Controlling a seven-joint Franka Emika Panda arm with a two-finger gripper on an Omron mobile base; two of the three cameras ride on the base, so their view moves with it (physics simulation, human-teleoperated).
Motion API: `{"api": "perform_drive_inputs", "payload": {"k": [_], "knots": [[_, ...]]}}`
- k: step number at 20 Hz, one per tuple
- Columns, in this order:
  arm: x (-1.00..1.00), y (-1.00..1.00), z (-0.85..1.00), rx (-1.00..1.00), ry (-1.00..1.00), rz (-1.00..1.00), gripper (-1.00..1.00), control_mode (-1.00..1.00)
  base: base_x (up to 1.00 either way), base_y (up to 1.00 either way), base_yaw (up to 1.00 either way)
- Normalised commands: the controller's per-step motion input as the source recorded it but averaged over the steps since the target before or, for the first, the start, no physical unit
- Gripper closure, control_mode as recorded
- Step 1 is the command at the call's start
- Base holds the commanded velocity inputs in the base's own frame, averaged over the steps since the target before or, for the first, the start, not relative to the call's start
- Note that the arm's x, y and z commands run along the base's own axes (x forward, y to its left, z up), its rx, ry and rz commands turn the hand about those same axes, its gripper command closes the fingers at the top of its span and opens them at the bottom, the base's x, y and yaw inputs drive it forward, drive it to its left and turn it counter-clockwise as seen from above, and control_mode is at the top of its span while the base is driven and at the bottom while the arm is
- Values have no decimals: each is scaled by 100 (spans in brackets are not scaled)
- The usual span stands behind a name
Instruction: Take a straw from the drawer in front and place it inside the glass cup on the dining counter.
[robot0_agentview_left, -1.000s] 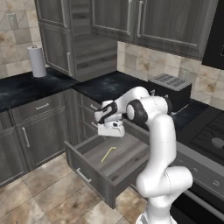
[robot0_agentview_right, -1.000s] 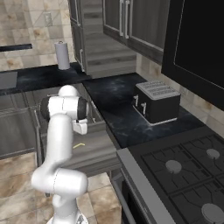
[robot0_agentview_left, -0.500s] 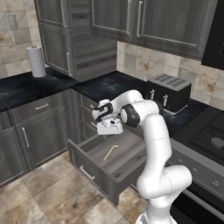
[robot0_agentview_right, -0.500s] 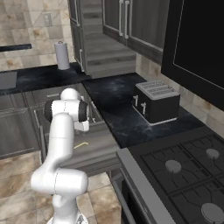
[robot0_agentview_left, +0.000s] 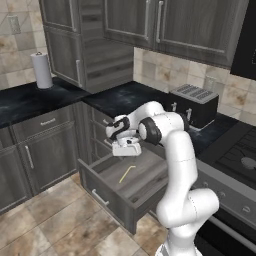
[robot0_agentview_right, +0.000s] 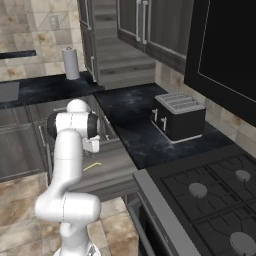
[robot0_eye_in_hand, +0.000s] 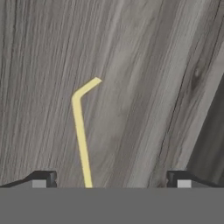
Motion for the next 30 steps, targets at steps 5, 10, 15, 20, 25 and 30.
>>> {"api": "perform_drive_inputs", "payload": {"k": [5, 10, 15, 20, 25, 30], "knots": [[-30, 0, -16, 0, -5, -12, -100, -100, 0, 0, 0], [0, 0, -17, 0, -12, -7, -100, -100, 0, 0, 0], [0, 0, -29, 0, -17, 0, -100, -100, 0, 0, 0], [0, 0, -23, 0, -15, 1, -100, -100, 0, 0, 0], [0, -4, -2, 1, -8, 6, -100, -100, 0, 0, 0], [0, -4, 0, 1, -4, 8, -100, -100, 0, 0, 0]]}}
